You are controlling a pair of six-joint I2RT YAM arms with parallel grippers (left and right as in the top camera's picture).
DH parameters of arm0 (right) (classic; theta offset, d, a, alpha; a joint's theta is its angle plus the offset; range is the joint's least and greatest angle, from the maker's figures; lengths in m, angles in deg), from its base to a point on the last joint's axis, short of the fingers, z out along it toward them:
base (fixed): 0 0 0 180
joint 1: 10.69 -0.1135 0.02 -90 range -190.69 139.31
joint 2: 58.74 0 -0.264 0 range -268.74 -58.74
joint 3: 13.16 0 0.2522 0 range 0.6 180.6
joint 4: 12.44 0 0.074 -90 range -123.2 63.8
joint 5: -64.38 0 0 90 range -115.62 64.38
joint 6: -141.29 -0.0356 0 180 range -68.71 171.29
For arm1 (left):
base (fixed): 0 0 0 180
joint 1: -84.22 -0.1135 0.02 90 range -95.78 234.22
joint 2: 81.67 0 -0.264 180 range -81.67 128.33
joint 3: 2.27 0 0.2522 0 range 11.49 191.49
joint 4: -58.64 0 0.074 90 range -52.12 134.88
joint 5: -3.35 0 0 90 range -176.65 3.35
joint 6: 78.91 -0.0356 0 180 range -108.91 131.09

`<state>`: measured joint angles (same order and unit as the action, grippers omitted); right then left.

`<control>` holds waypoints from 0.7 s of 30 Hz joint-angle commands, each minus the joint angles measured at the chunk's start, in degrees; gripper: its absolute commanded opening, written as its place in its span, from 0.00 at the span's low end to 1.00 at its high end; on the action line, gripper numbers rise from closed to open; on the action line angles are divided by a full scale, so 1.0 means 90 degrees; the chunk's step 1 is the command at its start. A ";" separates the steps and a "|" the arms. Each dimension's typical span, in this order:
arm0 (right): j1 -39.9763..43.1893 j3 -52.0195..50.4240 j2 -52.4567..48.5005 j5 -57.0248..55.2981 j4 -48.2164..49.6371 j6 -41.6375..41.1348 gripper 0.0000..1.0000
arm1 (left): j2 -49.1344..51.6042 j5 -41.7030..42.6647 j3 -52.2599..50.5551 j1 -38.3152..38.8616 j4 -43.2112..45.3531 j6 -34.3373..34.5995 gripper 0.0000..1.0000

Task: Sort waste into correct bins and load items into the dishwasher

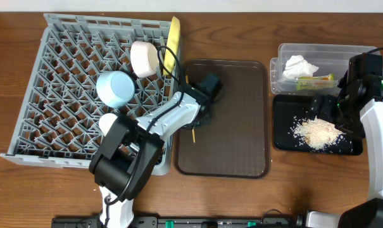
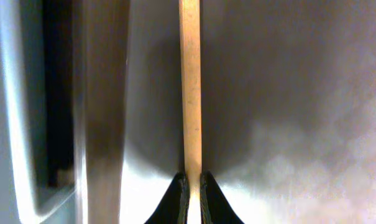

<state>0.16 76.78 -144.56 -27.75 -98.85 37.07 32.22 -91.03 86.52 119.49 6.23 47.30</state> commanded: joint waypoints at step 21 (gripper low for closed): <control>0.0036 0.0061 0.0049 -0.0019 -0.0024 0.0112 0.99 | -0.3043 0.0080 -0.0015 -0.0993 -0.1955 -0.1977 0.07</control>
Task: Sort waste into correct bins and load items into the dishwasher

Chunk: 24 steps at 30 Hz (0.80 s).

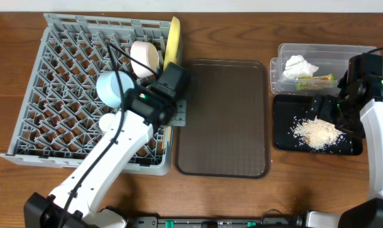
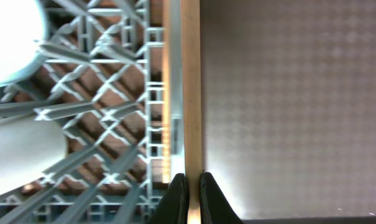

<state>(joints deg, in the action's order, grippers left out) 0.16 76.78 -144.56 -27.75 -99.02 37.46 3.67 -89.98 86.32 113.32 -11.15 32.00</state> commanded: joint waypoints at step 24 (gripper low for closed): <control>0.0039 0.0061 0.0049 -0.0019 0.0007 0.0068 0.99 | 0.1503 0.0202 -0.0177 -0.0787 0.0306 -0.0585 0.10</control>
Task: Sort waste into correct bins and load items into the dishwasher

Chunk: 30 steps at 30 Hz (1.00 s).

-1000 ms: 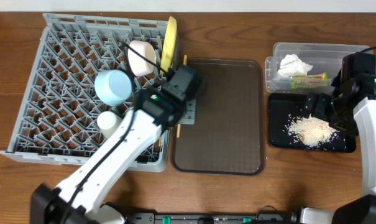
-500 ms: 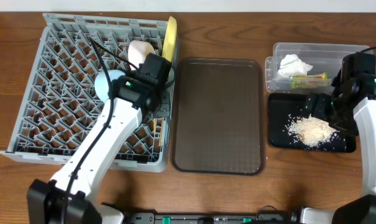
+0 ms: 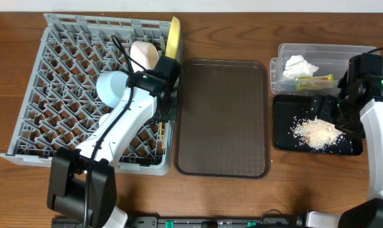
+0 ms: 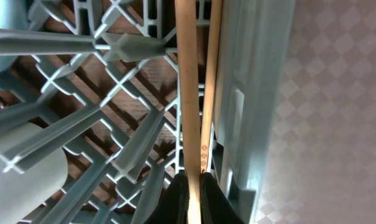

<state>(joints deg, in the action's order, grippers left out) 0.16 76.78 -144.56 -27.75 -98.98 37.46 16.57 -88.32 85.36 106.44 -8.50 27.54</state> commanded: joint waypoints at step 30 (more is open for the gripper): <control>-0.1010 0.0058 0.0046 0.1270 0.2421 0.1423 0.99 | -0.2613 -0.0151 -0.0051 -0.0267 -0.0097 -0.0083 0.63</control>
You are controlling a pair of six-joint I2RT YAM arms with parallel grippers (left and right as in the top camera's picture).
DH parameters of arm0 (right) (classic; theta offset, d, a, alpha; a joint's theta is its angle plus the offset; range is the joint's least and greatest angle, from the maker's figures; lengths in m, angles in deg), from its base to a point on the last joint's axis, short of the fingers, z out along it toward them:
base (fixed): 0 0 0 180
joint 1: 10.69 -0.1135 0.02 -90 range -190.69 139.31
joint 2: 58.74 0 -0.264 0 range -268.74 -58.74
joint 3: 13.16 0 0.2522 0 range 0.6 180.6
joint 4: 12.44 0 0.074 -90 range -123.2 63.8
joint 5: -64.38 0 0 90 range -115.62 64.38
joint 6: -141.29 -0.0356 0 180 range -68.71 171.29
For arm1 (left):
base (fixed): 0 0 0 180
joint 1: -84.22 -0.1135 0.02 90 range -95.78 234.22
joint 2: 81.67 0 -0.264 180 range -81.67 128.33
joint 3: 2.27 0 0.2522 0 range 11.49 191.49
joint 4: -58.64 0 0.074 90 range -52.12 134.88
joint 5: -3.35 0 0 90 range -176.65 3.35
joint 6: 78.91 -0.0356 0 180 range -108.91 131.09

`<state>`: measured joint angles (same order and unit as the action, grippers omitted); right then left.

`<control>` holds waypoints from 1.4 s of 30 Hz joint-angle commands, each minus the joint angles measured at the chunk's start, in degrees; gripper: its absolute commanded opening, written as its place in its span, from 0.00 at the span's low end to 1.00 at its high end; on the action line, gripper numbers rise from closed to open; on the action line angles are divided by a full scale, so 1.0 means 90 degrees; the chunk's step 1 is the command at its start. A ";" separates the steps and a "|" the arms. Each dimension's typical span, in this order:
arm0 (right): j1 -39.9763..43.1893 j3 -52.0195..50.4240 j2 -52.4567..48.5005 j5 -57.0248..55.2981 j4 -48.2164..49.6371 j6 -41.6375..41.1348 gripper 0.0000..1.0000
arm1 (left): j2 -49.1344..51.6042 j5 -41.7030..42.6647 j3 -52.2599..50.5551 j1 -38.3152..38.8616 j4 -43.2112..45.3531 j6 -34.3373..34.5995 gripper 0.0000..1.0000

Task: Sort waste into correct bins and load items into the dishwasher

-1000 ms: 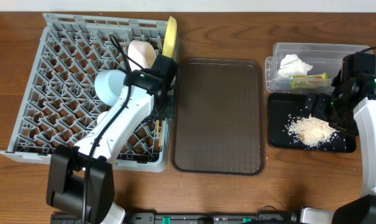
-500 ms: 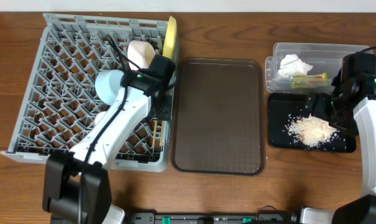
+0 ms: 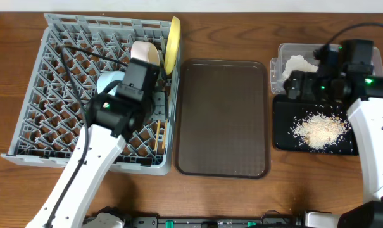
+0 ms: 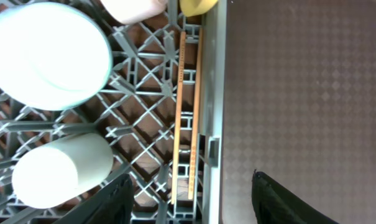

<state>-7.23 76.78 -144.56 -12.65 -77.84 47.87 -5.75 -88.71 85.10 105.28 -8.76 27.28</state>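
Note:
Two wooden chopsticks [image 4: 188, 118] lie side by side in the grey dish rack [image 3: 26, 152], along its right wall; the overhead view shows the chopsticks [image 3: 158, 134] there too. My left gripper [image 4: 191, 204] hangs open above them, its fingers [image 4: 116, 199] wide apart and holding nothing. My right gripper [image 3: 300, 85] sits at the left edge of the black tray [image 3: 286, 144], just below the clear bin [image 3: 275, 68]. Its jaws cannot be made out.
The rack also holds a light blue bowl [image 4: 48, 56], a cream cup [image 3: 142, 52], a white cup [image 4: 63, 168] and an upright yellow plate [image 3: 173, 35]. A bare brown tray [image 3: 223, 120] lies in the middle. The bin holds white tissue [image 3: 299, 63]; rice [image 3: 318, 130] lies on the black tray.
My left gripper was shut on a chopstick low in the rack; now it is open and higher, and both chopsticks lie loose. My right arm has moved left, toward the clear bin.
At first my left gripper was shut on a chopstick over the brown tray. It then held the chopstick at the rack's right edge, then down in the rack beside a second chopstick. The chopstick is now let go, and my right arm, still until then, has moved.

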 commanded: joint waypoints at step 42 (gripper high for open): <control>-0.0406 -0.2980 0.5802 -0.1394 -0.0058 -0.0474 0.99 | -0.5272 -0.0680 -0.2154 -0.0588 0.0012 -0.0386 0.91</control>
<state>-10.42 50.59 -92.37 -24.38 -77.88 44.26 -52.96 -94.00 66.19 100.27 -8.63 24.24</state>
